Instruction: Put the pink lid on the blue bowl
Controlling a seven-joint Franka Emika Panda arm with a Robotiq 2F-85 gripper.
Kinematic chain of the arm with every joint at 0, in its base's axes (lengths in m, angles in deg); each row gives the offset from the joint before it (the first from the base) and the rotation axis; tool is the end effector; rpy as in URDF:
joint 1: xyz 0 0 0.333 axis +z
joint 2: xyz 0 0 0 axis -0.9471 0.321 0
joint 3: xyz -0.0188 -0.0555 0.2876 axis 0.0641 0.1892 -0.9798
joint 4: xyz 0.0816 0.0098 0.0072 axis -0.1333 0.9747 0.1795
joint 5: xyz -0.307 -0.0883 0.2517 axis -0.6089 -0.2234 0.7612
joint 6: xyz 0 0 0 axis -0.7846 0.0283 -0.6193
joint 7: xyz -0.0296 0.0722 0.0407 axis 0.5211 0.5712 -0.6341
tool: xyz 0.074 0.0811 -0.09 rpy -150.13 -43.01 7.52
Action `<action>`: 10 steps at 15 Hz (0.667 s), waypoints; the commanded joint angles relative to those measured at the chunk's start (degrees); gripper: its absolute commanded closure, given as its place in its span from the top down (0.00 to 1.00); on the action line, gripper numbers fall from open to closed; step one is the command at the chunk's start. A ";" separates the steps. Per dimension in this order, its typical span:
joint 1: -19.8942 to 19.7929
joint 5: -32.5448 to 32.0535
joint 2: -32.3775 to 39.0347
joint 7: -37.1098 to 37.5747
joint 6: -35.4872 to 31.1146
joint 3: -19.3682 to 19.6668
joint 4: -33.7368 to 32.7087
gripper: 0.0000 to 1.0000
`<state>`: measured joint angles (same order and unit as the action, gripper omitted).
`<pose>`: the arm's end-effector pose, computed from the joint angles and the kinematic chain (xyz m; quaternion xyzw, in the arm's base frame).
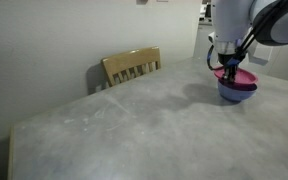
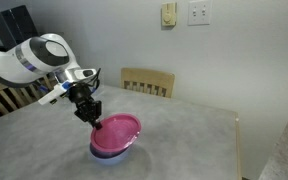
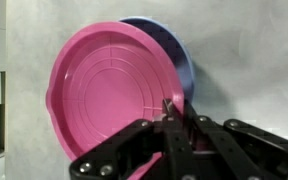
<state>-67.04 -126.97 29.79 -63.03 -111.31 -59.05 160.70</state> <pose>0.5328 -0.0352 0.1581 0.9648 0.0898 -0.0611 0.2396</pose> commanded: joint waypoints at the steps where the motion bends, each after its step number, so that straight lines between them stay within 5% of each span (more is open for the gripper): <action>1: -0.61 3.37 -0.90 -3.16 0.29 -1.32 0.82 0.03; 10: -0.32 8.92 -1.34 -2.90 2.22 -0.08 1.55 0.03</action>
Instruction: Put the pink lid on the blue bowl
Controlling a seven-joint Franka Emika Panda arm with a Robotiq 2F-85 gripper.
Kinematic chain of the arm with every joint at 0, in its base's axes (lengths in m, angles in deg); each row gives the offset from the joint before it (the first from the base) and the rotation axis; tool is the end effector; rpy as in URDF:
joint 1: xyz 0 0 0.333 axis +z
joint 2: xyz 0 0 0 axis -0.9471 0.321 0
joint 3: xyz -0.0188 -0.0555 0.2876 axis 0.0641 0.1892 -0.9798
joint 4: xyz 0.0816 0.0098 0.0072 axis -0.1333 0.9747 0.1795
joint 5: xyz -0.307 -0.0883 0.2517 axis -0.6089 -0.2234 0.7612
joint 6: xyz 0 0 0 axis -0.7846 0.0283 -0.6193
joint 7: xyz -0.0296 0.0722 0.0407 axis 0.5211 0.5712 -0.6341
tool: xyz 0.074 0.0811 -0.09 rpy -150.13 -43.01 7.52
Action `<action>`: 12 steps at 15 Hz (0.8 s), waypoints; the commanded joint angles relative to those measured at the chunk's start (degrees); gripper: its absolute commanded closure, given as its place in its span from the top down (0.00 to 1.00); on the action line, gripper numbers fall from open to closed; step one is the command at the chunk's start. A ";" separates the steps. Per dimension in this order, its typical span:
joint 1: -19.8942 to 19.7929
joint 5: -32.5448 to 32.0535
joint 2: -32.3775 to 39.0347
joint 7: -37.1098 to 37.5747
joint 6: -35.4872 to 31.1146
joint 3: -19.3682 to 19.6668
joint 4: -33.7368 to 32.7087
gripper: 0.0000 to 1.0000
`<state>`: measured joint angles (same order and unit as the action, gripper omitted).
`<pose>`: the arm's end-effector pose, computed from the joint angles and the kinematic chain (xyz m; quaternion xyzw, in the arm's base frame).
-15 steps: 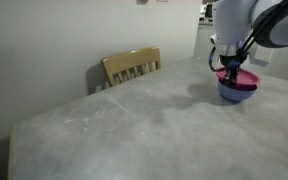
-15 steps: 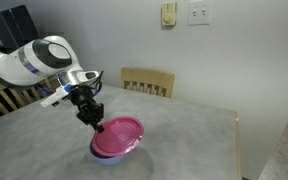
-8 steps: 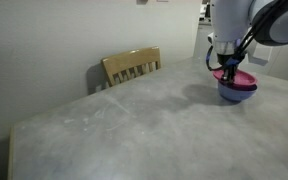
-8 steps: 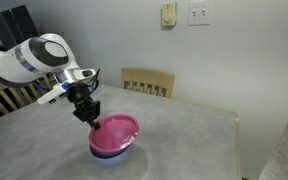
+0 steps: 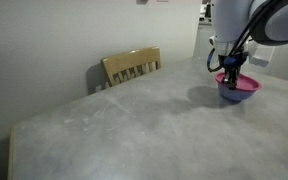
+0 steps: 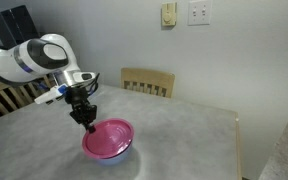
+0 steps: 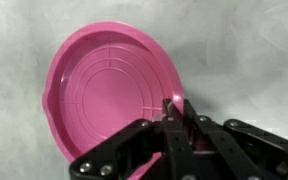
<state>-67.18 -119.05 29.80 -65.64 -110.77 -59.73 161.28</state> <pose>0.5246 -0.0258 0.1517 0.9752 0.0640 -0.0822 0.1954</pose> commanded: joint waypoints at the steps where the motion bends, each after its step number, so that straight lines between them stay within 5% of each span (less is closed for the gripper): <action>1: -0.16 0.86 -1.36 -0.05 2.02 0.82 0.86 0.03; 12: -0.11 0.24 0.57 -1.47 5.45 1.13 -1.52 0.03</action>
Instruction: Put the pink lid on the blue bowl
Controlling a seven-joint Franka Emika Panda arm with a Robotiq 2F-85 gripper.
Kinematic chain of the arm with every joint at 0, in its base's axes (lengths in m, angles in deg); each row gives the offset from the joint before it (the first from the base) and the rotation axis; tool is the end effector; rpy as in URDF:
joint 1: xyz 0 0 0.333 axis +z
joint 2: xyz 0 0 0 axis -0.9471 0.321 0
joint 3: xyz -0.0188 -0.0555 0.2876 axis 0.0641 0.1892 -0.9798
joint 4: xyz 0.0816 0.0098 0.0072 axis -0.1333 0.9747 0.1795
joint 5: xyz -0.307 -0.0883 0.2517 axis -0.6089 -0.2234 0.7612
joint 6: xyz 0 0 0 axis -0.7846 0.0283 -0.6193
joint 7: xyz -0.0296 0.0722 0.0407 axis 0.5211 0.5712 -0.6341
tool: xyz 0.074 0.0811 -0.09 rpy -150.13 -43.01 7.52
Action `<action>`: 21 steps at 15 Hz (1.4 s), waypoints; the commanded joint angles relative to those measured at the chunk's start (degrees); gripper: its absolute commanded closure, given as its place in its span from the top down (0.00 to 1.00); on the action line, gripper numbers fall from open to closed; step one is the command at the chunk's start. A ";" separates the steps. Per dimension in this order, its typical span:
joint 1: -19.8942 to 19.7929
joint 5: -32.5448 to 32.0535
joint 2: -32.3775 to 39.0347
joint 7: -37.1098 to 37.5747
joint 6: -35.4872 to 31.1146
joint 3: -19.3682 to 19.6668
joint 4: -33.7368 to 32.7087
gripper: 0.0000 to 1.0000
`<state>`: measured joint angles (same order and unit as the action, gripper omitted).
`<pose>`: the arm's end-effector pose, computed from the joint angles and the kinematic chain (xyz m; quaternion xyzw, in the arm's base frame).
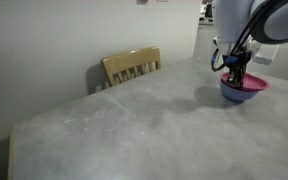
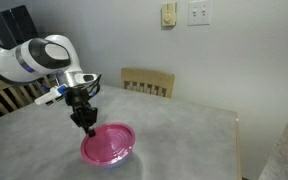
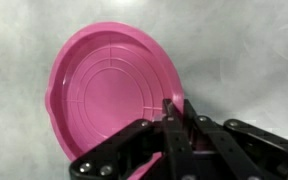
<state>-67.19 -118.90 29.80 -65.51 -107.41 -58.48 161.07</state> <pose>0.5172 -0.0425 0.1513 0.9712 0.0462 -0.1094 0.2064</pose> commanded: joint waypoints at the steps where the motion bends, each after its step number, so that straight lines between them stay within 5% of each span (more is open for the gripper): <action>1: -0.04 0.02 0.83 -1.78 2.37 -0.14 -1.64 0.03; 21: 0.12 0.10 3.48 -6.78 3.93 -0.80 -3.94 0.03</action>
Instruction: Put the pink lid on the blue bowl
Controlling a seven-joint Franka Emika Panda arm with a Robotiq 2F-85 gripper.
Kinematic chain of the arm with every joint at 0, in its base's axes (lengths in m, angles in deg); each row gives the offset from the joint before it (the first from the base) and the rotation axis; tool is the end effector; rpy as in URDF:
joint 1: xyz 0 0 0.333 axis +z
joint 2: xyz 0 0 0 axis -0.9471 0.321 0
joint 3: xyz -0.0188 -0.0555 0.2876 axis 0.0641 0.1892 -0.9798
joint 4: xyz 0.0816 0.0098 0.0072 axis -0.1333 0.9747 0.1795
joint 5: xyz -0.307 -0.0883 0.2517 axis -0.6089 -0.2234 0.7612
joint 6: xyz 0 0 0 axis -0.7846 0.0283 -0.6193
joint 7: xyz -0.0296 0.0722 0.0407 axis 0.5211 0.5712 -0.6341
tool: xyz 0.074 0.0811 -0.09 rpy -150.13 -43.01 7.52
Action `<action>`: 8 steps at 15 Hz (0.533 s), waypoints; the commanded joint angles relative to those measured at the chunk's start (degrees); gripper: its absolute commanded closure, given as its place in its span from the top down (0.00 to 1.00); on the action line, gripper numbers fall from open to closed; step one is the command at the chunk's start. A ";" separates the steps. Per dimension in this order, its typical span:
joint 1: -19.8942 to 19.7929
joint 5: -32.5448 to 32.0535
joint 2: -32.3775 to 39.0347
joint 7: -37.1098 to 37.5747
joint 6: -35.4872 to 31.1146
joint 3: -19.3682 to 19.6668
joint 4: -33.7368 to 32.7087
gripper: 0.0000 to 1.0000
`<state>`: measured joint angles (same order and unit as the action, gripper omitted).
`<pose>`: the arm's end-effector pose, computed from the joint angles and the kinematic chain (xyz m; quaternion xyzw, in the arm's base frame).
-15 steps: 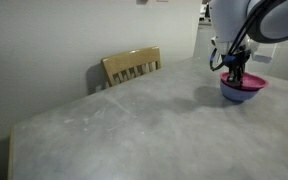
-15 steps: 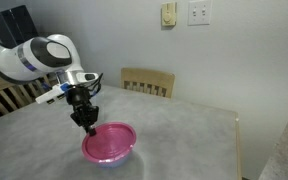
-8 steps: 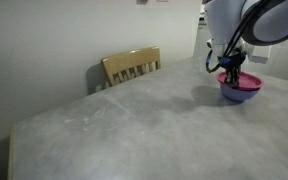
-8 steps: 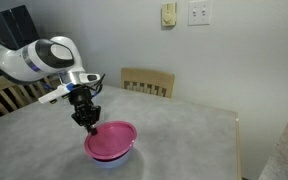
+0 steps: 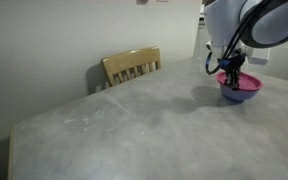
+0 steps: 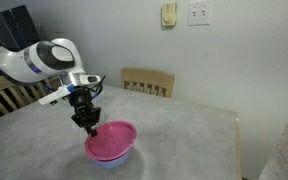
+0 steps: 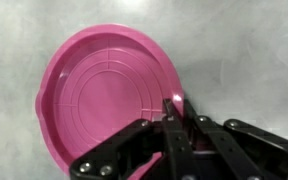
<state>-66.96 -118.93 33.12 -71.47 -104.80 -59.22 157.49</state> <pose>0.5276 -0.0372 0.1412 0.9631 0.1009 -0.1373 0.2082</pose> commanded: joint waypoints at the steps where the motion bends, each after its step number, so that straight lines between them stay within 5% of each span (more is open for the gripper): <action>1: -0.12 0.17 0.05 -0.76 1.33 -0.05 -0.26 0.03; 2: -0.14 0.15 0.03 -0.70 1.22 -0.05 -0.22 0.03; 3: -0.15 0.27 -0.15 -0.56 1.17 -0.07 -0.13 0.36; 8: -0.26 0.82 -1.51 -0.10 1.12 -0.11 0.90 0.64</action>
<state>-66.97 -118.90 33.02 -71.36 -104.59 -59.22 157.49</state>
